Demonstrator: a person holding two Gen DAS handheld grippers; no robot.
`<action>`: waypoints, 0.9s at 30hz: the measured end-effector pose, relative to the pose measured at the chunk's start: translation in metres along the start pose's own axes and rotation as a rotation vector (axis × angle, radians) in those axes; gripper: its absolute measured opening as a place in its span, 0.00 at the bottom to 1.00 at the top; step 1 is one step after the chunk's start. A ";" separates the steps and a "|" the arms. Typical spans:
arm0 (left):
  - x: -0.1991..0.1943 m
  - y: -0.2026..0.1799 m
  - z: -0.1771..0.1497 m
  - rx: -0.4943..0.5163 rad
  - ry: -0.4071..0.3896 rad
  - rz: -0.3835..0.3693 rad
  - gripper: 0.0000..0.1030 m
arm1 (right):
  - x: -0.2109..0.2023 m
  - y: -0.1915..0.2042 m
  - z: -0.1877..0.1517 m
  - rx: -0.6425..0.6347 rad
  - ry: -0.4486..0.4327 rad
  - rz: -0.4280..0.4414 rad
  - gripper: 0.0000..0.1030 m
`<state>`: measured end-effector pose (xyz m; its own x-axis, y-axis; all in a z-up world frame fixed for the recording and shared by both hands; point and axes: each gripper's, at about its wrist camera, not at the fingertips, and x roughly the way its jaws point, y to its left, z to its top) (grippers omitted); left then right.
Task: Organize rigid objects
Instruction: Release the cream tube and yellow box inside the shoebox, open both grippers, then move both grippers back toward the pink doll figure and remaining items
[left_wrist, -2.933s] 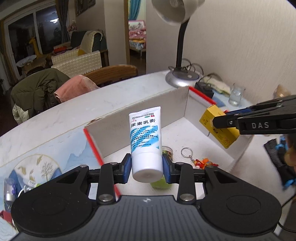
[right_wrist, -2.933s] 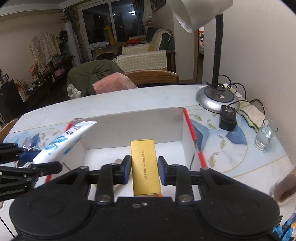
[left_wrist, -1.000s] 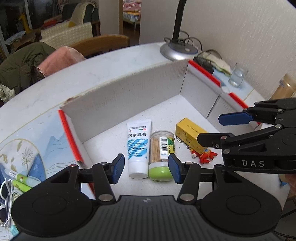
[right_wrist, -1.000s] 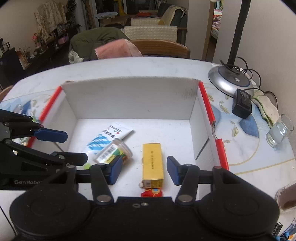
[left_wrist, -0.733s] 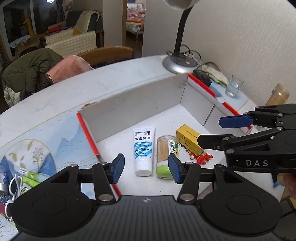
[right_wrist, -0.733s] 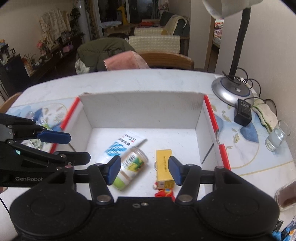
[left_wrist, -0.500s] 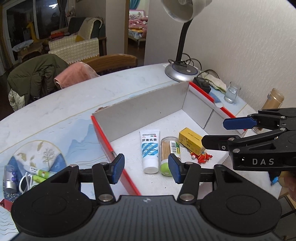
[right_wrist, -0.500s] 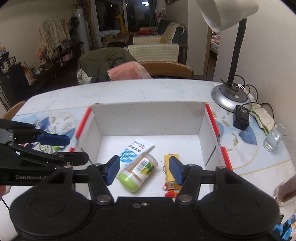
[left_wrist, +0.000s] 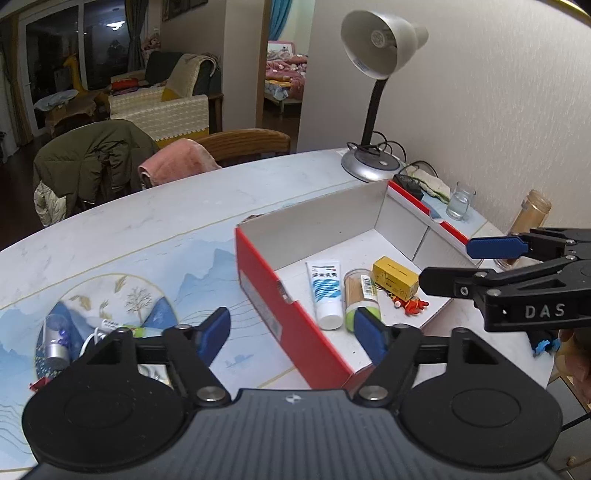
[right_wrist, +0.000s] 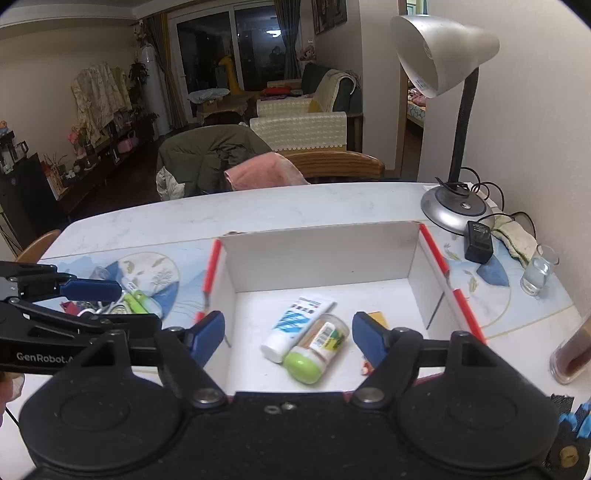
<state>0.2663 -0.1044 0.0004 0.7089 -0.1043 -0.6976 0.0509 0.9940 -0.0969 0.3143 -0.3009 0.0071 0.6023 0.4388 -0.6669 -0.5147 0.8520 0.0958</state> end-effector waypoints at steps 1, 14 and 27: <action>-0.003 0.004 -0.002 -0.003 -0.004 -0.004 0.72 | -0.002 0.004 -0.001 0.001 -0.005 0.001 0.80; -0.041 0.061 -0.036 -0.044 -0.035 0.042 0.83 | -0.010 0.062 -0.015 0.006 -0.026 0.041 0.91; -0.072 0.146 -0.060 -0.175 -0.128 0.091 1.00 | 0.008 0.133 -0.028 -0.050 0.024 0.112 0.91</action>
<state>0.1805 0.0460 -0.0062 0.7889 0.0020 -0.6145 -0.1322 0.9771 -0.1665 0.2334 -0.1920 -0.0057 0.5246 0.5230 -0.6718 -0.6083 0.7823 0.1340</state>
